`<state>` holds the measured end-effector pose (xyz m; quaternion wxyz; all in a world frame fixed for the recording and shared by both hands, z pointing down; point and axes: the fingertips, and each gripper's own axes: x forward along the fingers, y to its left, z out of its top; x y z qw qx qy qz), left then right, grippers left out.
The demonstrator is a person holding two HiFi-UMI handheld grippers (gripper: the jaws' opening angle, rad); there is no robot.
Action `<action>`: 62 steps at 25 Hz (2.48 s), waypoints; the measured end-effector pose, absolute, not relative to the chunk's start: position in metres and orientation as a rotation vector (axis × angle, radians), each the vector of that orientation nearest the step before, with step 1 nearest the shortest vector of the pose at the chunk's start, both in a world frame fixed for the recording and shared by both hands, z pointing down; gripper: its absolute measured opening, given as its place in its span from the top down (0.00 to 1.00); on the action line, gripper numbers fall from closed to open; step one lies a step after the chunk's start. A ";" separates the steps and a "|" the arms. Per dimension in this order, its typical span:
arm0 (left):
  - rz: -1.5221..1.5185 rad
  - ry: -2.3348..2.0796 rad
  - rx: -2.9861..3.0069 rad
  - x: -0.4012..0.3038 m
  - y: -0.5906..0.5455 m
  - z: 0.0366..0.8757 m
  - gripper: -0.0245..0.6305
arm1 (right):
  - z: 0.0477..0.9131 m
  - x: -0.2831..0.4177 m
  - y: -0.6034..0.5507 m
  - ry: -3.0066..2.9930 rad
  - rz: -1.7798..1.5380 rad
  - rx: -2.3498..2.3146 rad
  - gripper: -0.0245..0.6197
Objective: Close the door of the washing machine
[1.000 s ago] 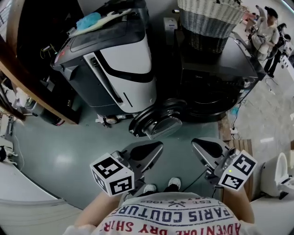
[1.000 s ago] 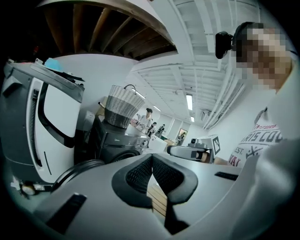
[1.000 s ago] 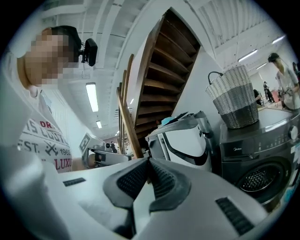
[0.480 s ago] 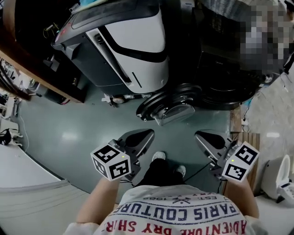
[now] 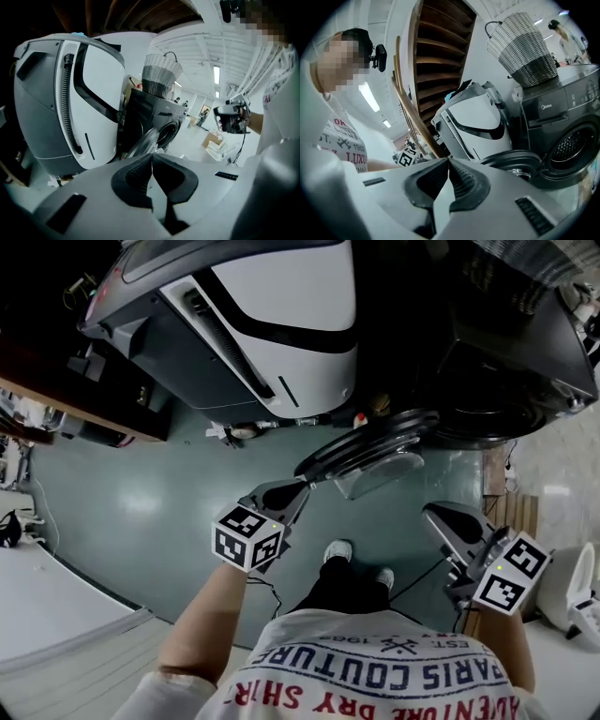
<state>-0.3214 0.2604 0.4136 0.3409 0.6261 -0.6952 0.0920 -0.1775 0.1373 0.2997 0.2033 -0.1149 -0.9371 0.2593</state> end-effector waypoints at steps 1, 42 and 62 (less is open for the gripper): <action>0.282 -1.796 1.628 -0.330 0.260 0.425 0.93 | 0.301 -0.184 0.136 -2.612 0.731 -0.306 0.93; 0.882 -1.345 1.688 -0.359 0.245 0.599 0.83 | 0.364 -0.163 0.124 -2.513 0.959 0.043 0.93; 0.818 -1.336 1.552 -0.215 0.248 0.603 0.82 | 0.371 -0.038 0.093 -2.519 0.975 0.024 0.93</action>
